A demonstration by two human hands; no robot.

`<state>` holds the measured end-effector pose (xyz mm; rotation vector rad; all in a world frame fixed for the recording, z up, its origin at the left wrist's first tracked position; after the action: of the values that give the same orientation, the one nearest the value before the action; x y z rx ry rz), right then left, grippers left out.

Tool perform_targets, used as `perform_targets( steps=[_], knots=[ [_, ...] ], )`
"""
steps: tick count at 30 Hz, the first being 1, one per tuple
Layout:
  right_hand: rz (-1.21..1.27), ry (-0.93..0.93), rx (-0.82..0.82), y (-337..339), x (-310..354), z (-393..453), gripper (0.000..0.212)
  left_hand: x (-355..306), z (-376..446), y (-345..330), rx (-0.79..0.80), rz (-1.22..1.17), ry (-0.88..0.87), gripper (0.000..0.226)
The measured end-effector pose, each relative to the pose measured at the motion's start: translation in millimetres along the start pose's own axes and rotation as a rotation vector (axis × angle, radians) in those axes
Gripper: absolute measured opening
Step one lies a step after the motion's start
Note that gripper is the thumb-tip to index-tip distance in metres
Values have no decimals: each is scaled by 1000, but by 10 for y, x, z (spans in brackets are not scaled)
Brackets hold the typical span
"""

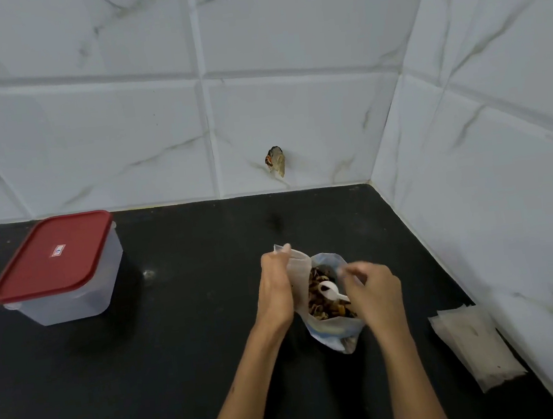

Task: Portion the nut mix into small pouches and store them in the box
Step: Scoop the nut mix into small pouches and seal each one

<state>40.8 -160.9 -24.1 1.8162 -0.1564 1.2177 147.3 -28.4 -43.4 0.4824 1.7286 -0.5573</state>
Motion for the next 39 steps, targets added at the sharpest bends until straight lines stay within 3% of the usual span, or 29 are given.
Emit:
perform_targets(
  steps=[2,4,7,13,24,32,39],
  knots=[
    [305,73,25,-14,153,-8,16,6,28,56,-20,-31,-6,84],
    [537,100,157,-147,320,-36,14,20,52,108,-40,-62,-12,81],
    [577,163,272,-362,488,-91,18,14,56,182,-61,-40,-17,65],
    [631,133,266,-533,460,-52,12,-98,-5,338,-69,-26,-64,15],
    [925,-20,336,-688,489,-48,12,-203,-81,460,10,-220,-194,17],
    [960,32,274,-661,505,-105,8,-212,-162,372,63,-282,-208,23],
    [997,5,226,-628,467,-168,14,-196,-196,350,33,-317,-184,13]
  ],
)
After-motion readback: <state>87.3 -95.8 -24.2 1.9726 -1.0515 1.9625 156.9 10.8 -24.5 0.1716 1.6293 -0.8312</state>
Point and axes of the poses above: each hand's wrist, its own z-axis towards the middle knuckle, its own y-axis out of the back of the hand, x = y × z, the point moved 8 cm from there along z, towards the middle knuckle, and after that the axes turned 7 degrees about x, right-handed, at the moved point
